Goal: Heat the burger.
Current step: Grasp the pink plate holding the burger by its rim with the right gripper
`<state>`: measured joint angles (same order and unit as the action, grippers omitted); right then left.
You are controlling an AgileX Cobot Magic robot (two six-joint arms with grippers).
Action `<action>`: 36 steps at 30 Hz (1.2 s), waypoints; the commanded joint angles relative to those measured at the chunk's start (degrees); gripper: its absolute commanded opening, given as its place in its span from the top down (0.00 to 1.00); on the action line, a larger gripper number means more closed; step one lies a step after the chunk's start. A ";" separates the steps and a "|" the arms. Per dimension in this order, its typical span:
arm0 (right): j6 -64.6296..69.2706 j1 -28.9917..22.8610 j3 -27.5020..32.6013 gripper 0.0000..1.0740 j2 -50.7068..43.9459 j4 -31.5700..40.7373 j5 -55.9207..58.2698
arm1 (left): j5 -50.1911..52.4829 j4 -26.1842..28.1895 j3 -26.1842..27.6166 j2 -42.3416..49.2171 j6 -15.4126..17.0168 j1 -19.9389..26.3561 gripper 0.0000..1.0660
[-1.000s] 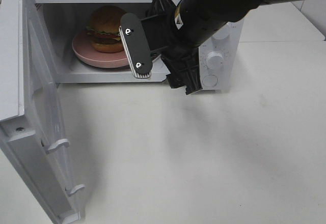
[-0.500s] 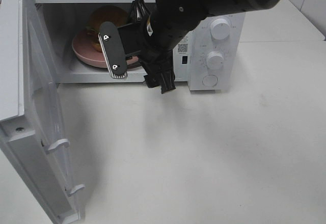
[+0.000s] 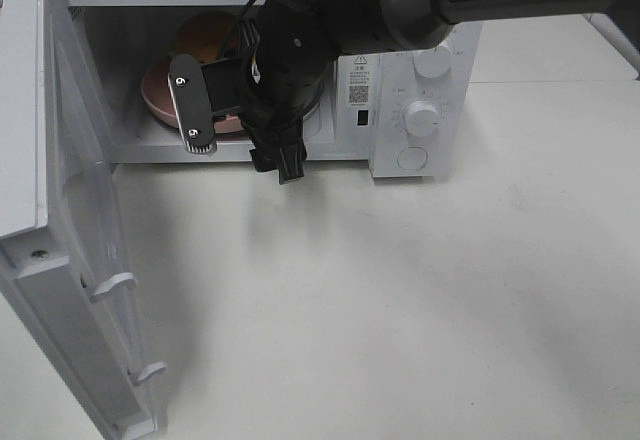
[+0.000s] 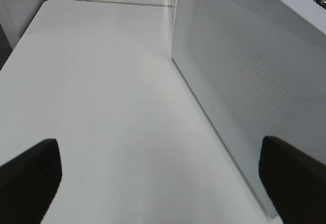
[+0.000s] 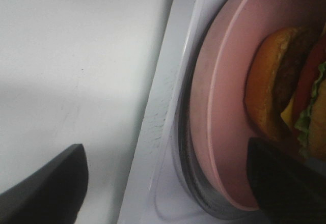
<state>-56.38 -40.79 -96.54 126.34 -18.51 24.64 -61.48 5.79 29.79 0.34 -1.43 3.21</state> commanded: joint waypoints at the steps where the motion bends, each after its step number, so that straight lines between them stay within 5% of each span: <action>1: 1.03 0.00 -2.18 0.24 1.43 0.63 1.20 | 0.00 0.00 -0.06 0.97 0.06 0.17 0.08; 25: 0.74 3.55 -11.29 0.28 10.83 4.53 1.66 | 0.00 0.00 -0.06 0.97 0.06 0.17 0.08; 31: 0.80 3.67 -13.92 0.37 12.20 7.05 2.18 | 0.00 0.00 -0.06 0.97 0.06 0.17 0.08; 36: 0.80 3.67 -13.92 0.59 12.38 7.05 3.15 | 0.00 0.00 -0.06 0.97 0.06 0.17 0.08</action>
<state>-55.58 -37.36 -110.12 138.48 -11.63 26.36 -61.48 5.79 29.79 0.34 -1.43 3.21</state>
